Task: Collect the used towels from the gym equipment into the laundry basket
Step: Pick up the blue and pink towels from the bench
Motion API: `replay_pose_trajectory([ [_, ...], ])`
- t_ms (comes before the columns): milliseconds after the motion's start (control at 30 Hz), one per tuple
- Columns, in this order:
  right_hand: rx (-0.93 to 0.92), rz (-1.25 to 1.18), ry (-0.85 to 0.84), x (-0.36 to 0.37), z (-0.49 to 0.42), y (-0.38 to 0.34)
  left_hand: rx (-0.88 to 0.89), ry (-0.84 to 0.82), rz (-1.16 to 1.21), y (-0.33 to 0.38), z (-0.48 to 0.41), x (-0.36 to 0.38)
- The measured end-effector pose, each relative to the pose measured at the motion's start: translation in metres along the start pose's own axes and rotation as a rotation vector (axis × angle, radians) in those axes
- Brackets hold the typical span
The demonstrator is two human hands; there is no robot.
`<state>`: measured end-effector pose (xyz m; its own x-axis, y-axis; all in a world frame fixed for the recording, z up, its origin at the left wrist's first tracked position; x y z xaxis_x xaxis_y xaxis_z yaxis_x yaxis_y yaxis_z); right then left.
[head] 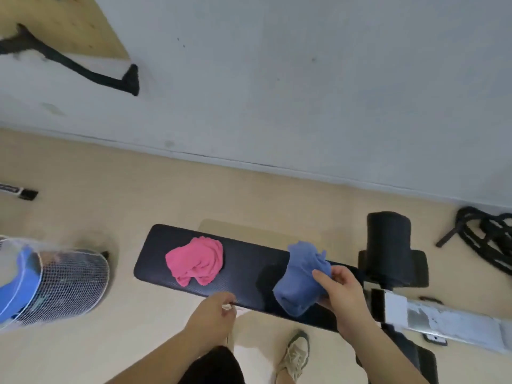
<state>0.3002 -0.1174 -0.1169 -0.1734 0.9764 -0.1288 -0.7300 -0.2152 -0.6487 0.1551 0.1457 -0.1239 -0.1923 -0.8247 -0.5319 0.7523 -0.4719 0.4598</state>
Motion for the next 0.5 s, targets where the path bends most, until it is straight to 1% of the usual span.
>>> replay_pose_trajectory([
  [100,0.022,0.017,-0.047,0.055,-0.01,-0.018,-0.047,0.021,0.02,-0.039,-0.027,-0.036],
  [233,0.049,0.048,-0.052,0.12,-0.027,-0.025,-0.085,0.026,0.015,-0.089,-0.077,-0.072],
  [400,0.079,0.098,-0.057,0.189,-0.053,-0.026,-0.077,-0.015,-0.079,-0.132,-0.159,-0.095],
  [500,0.103,0.119,-0.021,0.216,-0.07,-0.025,-0.103,-0.087,-0.145,-0.143,-0.203,-0.095],
])
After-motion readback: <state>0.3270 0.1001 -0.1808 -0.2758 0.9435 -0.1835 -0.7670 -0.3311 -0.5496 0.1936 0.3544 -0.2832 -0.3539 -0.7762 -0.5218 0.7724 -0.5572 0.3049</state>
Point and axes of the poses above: each hand's wrist, its own z-axis away from the middle knuckle, its own x-axis out of the palm, y = z × x, the point moved 6 cm from there along -z, towards the middle knuckle, and after that the axes turned 4 degrees about z, right-handed, at the moved point
